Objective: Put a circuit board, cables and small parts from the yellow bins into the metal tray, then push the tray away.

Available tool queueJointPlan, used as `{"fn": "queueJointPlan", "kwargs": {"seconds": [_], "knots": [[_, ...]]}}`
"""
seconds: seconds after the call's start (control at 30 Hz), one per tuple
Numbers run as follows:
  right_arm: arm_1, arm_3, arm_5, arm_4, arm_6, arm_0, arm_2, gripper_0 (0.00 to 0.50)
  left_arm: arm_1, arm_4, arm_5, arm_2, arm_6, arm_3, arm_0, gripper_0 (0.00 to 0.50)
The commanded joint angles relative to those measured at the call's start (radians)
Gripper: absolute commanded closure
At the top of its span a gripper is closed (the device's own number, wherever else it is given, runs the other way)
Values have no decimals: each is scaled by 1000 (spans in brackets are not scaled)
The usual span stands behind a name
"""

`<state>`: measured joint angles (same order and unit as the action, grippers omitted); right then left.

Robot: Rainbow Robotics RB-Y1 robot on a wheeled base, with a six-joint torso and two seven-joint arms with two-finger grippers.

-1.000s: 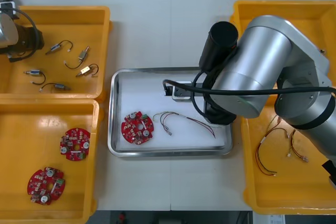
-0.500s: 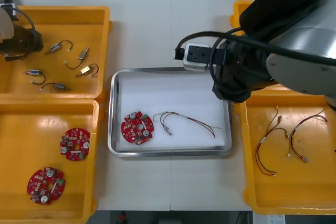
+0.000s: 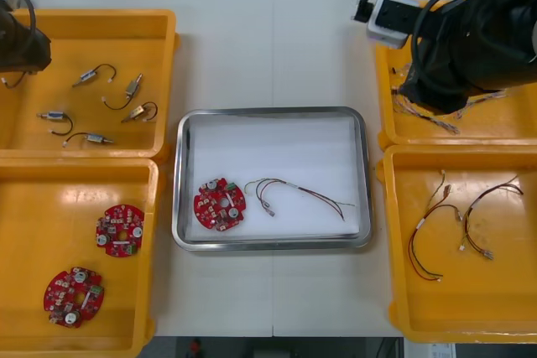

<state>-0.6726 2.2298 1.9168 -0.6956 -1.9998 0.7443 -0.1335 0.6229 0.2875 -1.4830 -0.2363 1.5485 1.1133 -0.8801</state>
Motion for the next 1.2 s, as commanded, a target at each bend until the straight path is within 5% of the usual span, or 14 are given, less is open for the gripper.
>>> {"fn": "queueJointPlan", "kwargs": {"seconds": [0.03, 0.47, 0.77, 1.07, 1.2], "knots": [[-61, 4, 3, 62, 39, -36, 87, 0, 18, -28, -132, -20, 27, 221, 76, 500], [-71, -170, 3, 150, 75, -43, 224, 0, -78, 10, -437, 37, -25, 643, 184, 500], [-71, -314, 3, 191, 107, -36, 311, 0, -127, 101, -437, 190, -203, 872, 210, 498], [-71, -476, 3, 232, 135, 1, 350, 0, -147, 206, -437, 339, -364, 955, 208, 500], [-64, -549, 3, 242, 253, 24, 351, 0, -160, 219, -437, 411, -409, 959, 194, 499]]}}
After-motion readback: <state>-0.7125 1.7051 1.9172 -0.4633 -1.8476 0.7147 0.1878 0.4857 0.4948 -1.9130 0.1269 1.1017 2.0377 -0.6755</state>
